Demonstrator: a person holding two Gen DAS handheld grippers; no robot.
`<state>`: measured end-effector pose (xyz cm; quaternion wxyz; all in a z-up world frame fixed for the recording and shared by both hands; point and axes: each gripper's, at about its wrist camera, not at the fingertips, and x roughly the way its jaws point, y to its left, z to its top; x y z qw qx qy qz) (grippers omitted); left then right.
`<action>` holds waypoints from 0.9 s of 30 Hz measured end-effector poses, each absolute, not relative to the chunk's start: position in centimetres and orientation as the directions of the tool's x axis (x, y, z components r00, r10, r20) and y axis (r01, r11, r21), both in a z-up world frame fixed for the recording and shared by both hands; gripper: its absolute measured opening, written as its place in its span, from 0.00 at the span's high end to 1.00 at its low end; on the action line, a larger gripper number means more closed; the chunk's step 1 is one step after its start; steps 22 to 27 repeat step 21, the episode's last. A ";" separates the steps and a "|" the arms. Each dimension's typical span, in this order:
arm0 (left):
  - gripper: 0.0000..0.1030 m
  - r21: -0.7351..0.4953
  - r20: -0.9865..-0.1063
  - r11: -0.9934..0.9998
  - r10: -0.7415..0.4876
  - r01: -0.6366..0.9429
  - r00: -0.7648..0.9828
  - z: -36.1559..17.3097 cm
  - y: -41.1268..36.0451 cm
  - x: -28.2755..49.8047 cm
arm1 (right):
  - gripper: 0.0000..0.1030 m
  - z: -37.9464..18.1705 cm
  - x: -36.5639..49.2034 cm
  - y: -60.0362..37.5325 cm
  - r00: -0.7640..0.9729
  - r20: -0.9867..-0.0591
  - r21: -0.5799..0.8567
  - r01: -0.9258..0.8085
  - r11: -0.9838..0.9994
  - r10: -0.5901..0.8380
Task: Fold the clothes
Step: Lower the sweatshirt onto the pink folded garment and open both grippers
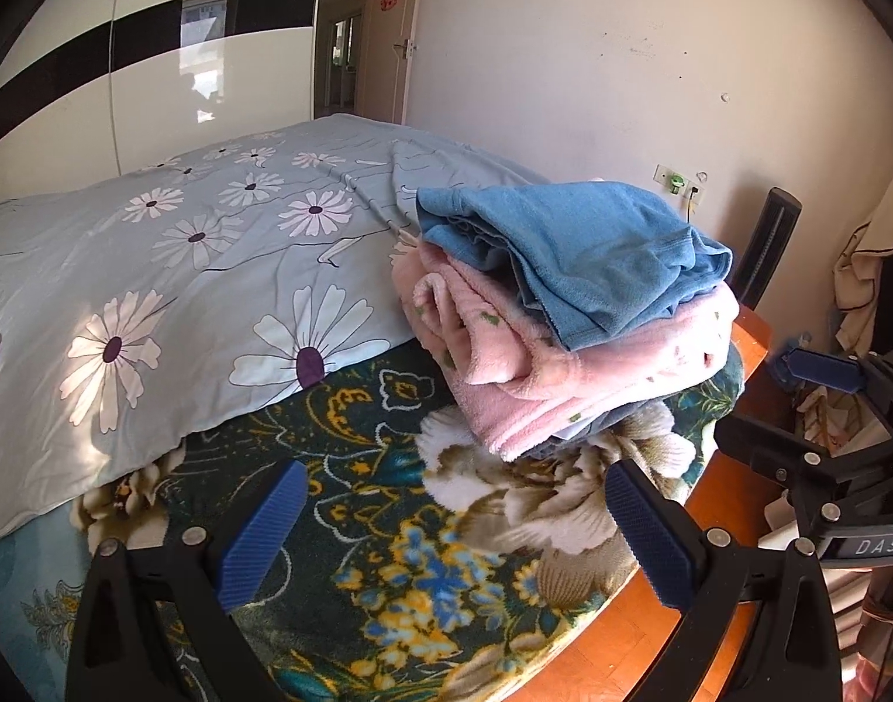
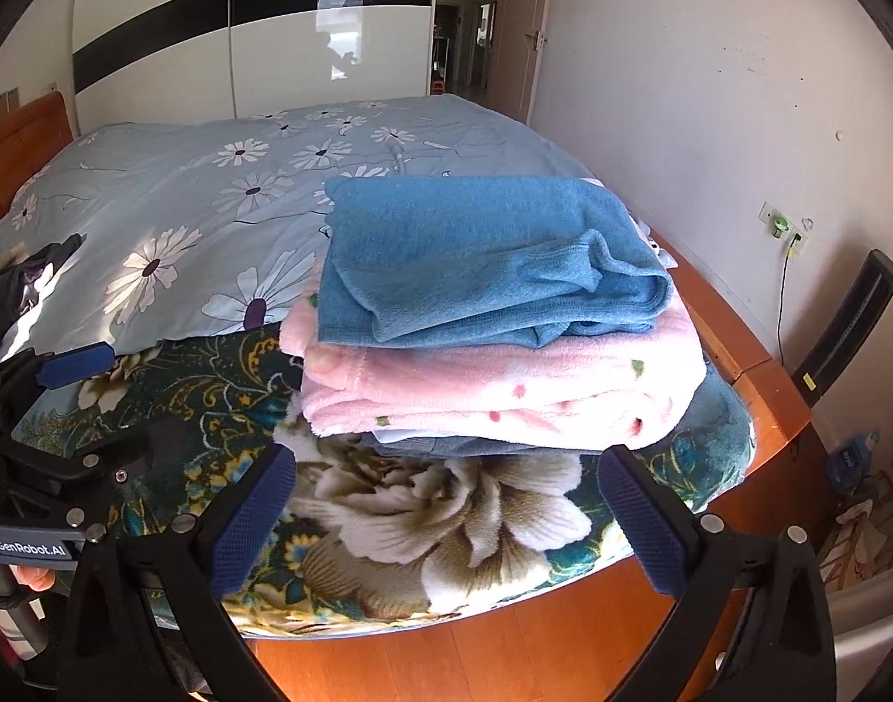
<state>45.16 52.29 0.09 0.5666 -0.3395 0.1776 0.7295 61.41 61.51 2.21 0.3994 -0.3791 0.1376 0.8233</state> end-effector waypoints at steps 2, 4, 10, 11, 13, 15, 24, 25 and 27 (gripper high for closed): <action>0.00 -0.131 -0.695 -0.303 0.707 -0.944 -0.130 0.2 51.8 45.1 | 0.00 2.2 61.5 61.1 -0.389 -0.735 -0.077 -0.765 -0.639 0.555; 0.00 -0.139 -0.693 -0.307 0.709 -0.941 -0.129 0.4 51.4 45.0 | 0.00 2.4 61.6 60.9 -0.389 -0.733 -0.077 -0.767 -0.637 0.558; 0.00 -0.123 -0.685 -0.316 0.713 -0.941 -0.150 1.1 50.6 45.1 | 0.00 3.4 61.7 60.4 -0.402 -0.725 -0.070 -0.766 -0.639 0.560; 0.00 -0.124 -0.683 -0.316 0.715 -0.941 -0.151 1.3 50.4 45.1 | 0.00 3.6 61.7 60.2 -0.404 -0.722 -0.069 -0.765 -0.640 0.561; 0.00 -0.127 -0.680 -0.311 0.719 -0.942 -0.146 1.5 50.3 45.2 | 0.00 3.8 61.7 60.1 -0.406 -0.719 -0.069 -0.765 -0.640 0.563; 0.00 -0.128 -0.678 -0.307 0.721 -0.943 -0.143 1.6 50.2 45.3 | 0.00 3.9 61.7 60.1 -0.406 -0.719 -0.070 -0.765 -0.640 0.564; 0.00 -0.120 -0.679 -0.302 0.720 -0.946 -0.144 1.4 49.7 45.4 | 0.00 3.5 61.5 60.0 -0.399 -0.732 -0.065 -0.767 -0.639 0.553; 0.00 -0.120 -0.679 -0.302 0.720 -0.946 -0.144 1.4 49.7 45.4 | 0.00 3.5 61.5 60.0 -0.399 -0.732 -0.065 -0.767 -0.639 0.553; 0.00 -0.120 -0.679 -0.302 0.720 -0.946 -0.144 1.4 49.7 45.4 | 0.00 3.5 61.5 60.0 -0.399 -0.732 -0.065 -0.767 -0.639 0.553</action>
